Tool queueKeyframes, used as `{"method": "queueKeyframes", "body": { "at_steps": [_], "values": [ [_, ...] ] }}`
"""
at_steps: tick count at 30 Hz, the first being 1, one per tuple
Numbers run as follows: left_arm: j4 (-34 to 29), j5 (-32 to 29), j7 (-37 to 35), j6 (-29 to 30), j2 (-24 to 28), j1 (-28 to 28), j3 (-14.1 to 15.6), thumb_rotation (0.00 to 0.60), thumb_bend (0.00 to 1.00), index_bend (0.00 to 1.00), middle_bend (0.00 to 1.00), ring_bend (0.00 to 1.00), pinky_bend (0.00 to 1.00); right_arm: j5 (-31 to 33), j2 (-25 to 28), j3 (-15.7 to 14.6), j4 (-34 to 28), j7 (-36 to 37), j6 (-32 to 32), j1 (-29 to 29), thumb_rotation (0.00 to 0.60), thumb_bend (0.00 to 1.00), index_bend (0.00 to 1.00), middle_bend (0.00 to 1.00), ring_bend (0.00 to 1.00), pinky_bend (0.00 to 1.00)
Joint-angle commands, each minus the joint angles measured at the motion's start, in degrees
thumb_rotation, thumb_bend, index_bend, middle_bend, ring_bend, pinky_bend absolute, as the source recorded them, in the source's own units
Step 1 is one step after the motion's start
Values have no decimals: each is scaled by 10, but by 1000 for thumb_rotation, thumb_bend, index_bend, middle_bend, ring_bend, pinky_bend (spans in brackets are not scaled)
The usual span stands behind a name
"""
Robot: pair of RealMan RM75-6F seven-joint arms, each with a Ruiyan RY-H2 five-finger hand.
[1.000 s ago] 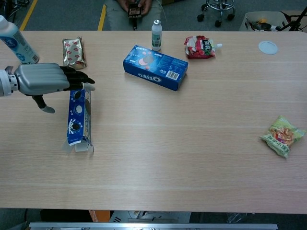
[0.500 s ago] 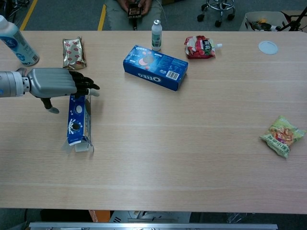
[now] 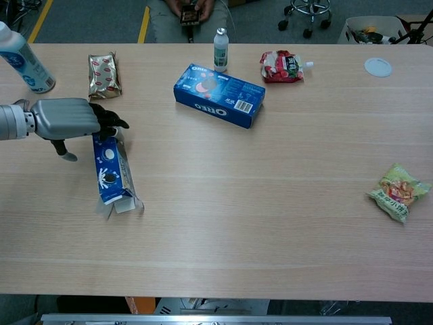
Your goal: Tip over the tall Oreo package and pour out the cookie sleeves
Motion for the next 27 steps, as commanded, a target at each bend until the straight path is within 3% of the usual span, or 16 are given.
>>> {"method": "queueKeyframes", "body": {
  "at_steps": [1, 7, 18, 27],
  "values": [
    [12, -6, -4, 2, -11, 6, 1, 600, 136, 266, 155, 182, 451, 0, 0, 0, 0, 0, 0, -1, 600, 306, 229, 275, 237, 222],
    [38, -22, -13, 9, -32, 9, -10, 600, 151, 314, 258, 247, 520, 2, 1, -2, 3, 5, 0, -3, 600, 306, 229, 275, 237, 222],
    [39, -50, 2, 23, -35, 1, -36, 600, 151, 315, 291, 249, 522, 2, -1, -2, 9, 11, -3, -3, 600, 306, 229, 275, 237, 222],
    [26, -52, 24, 7, -30, -3, -29, 600, 150, 315, 293, 249, 522, 4, -1, -2, 13, 16, -2, -5, 600, 306, 229, 275, 237, 222]
  ]
}}
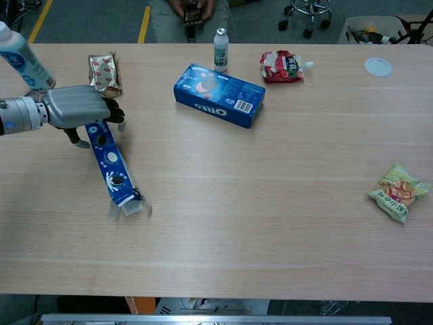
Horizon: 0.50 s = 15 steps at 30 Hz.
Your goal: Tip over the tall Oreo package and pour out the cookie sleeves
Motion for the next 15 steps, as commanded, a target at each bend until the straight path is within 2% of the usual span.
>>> {"method": "queueKeyframes", "body": {
  "at_steps": [1, 6, 15],
  "values": [
    [-1, -1, 3, 0, 0, 0, 1, 600, 151, 316, 295, 249, 522, 0, 0, -1, 1, 1, 0, -1, 600, 306, 229, 275, 237, 222],
    [-2, 2, 5, 1, -2, -1, 5, 600, 159, 368, 325, 266, 526, -1, 0, -1, 2, 5, 2, -2, 600, 307, 229, 275, 237, 222],
    [-7, -1, 8, 3, -5, 0, 7, 600, 224, 483, 448, 371, 621, -4, 1, -1, 5, 12, 8, -6, 600, 307, 229, 275, 237, 222]
  ]
}}
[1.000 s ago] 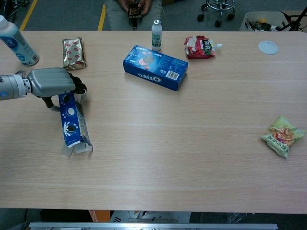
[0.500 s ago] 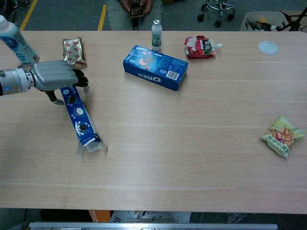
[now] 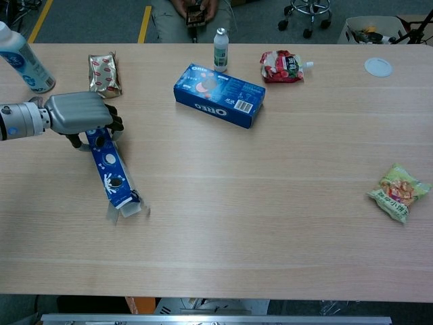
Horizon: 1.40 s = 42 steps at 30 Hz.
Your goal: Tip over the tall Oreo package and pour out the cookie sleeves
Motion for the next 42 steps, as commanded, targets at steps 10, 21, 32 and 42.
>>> {"method": "queueKeyframes", "body": {
  "at_steps": [10, 21, 32, 42],
  "values": [
    [-22, -19, 14, 14, 15, -3, -21, 600, 240, 559, 486, 404, 648, -2, -3, 1, 8, 10, 1, -1, 600, 307, 229, 275, 237, 222],
    [-87, -71, 147, 22, 49, 0, -84, 600, 240, 537, 480, 402, 649, -2, -7, 0, 15, 16, 0, -2, 600, 306, 229, 275, 237, 222],
    [-212, -128, 327, 30, 107, 22, -140, 600, 240, 537, 474, 394, 649, -3, -7, -1, 18, 20, 1, -4, 600, 307, 229, 275, 237, 222],
    [-294, -169, 463, 15, 124, 41, -166, 600, 240, 551, 478, 391, 648, -6, -8, -1, 18, 22, 3, -5, 600, 307, 229, 275, 237, 222]
  ]
}}
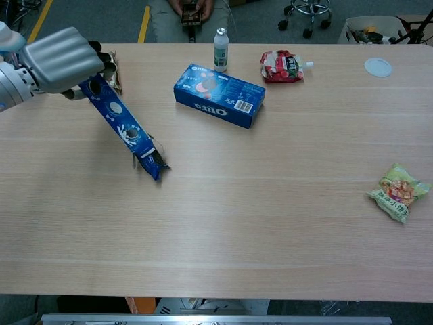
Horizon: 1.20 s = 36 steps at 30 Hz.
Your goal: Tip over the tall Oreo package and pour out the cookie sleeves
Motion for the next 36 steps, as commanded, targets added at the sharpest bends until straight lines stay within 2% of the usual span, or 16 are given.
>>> {"method": "queueKeyframes", "body": {
  "at_steps": [1, 10, 17, 20, 36],
  "values": [
    [-18, -13, 14, -2, 7, 7, -14, 600, 240, 556, 480, 391, 648, 1, 0, 0, 0, 1, 1, -1, 600, 306, 229, 275, 237, 222],
    [-16, -2, -31, -15, 26, -4, -16, 600, 240, 566, 495, 390, 648, 0, 0, -1, 3, 5, 2, -4, 600, 307, 229, 275, 237, 222],
    [-19, -6, -15, 3, 29, 2, -30, 600, 240, 566, 495, 388, 648, 1, 0, -1, 4, 6, 1, -4, 600, 306, 229, 275, 237, 222],
    [-13, -6, -17, -6, 30, -1, -31, 600, 240, 566, 497, 387, 648, 0, 1, 0, 3, 6, 3, -4, 600, 306, 229, 275, 237, 222],
    [110, -34, -67, -42, -14, -13, -47, 600, 240, 569, 502, 387, 647, -1, 4, -3, -4, 5, 2, -6, 600, 307, 229, 275, 237, 222]
  ]
}}
